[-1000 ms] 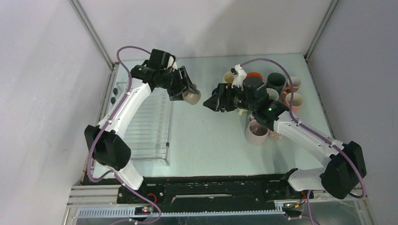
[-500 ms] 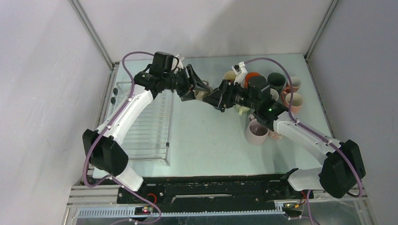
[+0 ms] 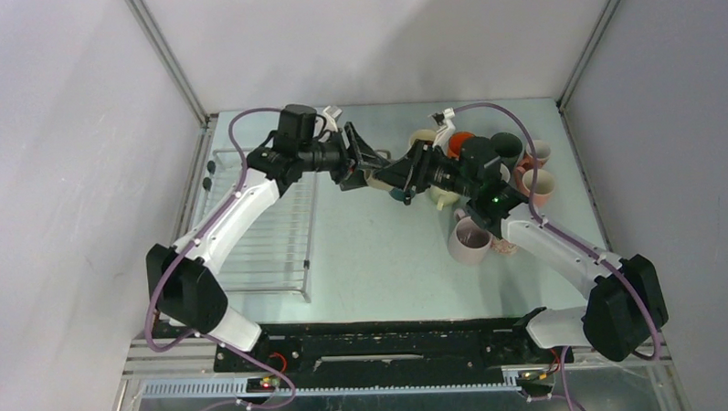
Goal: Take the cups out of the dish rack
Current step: Place the cup at the center of the board.
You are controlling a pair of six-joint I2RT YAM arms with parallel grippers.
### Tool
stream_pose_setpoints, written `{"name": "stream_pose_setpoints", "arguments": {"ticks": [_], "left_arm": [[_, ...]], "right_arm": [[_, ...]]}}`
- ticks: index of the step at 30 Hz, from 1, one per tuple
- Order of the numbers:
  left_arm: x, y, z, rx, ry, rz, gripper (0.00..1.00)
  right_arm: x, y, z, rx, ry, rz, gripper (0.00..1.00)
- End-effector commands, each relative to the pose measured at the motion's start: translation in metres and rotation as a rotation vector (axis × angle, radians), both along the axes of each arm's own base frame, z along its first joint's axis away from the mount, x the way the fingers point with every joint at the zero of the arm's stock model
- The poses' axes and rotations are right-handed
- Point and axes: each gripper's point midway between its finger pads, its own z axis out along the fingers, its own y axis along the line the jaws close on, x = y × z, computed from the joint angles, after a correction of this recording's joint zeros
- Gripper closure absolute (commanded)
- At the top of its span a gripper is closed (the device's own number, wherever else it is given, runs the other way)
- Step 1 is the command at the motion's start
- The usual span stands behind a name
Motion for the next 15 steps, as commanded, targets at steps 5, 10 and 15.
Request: {"name": "stream_pose_setpoints", "arguments": {"ticks": [5,10,15], "left_arm": [[-0.017,-0.010,0.041,-0.180,-0.074,-0.062,1.00],[-0.016,-0.012,0.044,-0.200,-0.078,-0.067,1.00],[-0.016,-0.015,0.044,-0.224,-0.084,-0.075,0.95]], "right_arm": [[-0.011,0.011,0.023,0.084,-0.033,0.071,0.53],[-0.016,0.013,0.028,0.102,-0.032,0.090,0.66],[-0.019,0.014,0.029,0.105,-0.028,0.098,0.96]]}}
